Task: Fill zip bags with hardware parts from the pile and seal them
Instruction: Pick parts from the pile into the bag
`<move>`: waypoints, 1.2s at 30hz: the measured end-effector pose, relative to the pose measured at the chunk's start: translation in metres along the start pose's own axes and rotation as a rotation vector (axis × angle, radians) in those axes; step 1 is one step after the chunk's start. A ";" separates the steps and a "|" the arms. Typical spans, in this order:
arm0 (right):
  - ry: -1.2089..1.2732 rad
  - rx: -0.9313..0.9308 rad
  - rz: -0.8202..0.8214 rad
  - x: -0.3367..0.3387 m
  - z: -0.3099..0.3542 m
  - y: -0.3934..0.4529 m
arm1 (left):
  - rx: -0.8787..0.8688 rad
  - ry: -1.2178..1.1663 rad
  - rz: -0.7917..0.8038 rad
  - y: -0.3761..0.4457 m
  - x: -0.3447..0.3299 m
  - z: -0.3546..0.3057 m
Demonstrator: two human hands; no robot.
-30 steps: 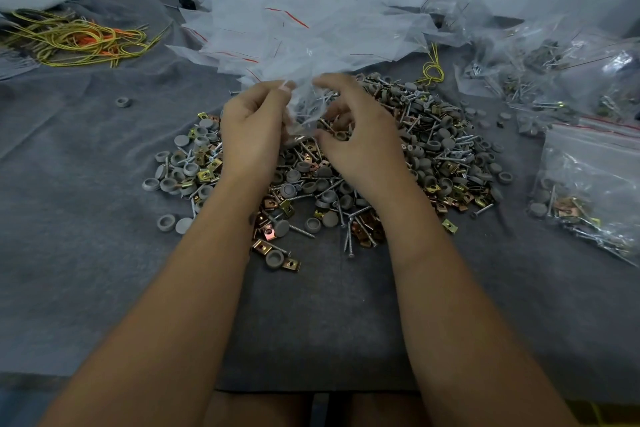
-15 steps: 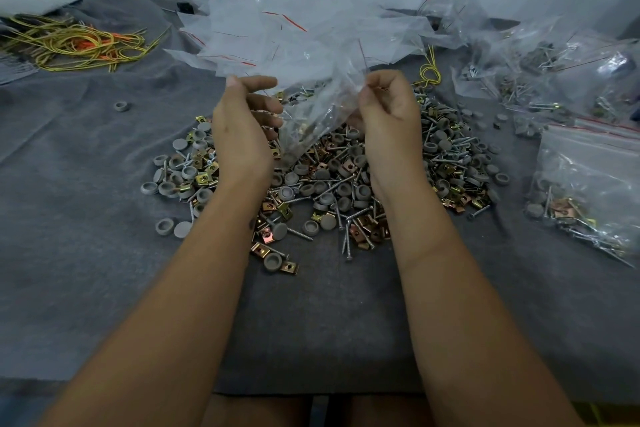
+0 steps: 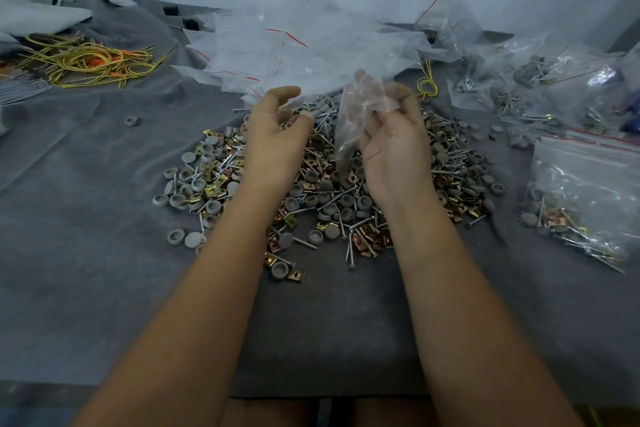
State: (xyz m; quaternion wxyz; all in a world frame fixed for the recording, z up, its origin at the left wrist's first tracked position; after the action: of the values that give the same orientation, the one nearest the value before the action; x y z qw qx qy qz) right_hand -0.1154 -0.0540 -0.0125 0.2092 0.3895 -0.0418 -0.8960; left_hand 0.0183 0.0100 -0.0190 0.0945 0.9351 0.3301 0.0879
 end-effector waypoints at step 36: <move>-1.850 0.082 0.287 -0.014 -0.015 -0.004 | 0.001 0.142 -0.213 0.030 0.025 0.023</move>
State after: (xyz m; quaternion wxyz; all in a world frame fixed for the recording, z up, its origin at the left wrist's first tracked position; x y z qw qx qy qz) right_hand -0.0974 -0.0432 -0.0142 0.1873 -0.4800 -0.2708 -0.8131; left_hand 0.0612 0.0003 -0.0312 0.0794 0.8863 0.4333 0.1432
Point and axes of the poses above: each hand's wrist, its own y-axis towards the middle knuckle, its own x-axis out of the back of the hand, z = x × y, the point moved 5 cm from there along y, towards the middle knuckle, and after that the axes turned 1 degree about z, right-handed, at the moved point
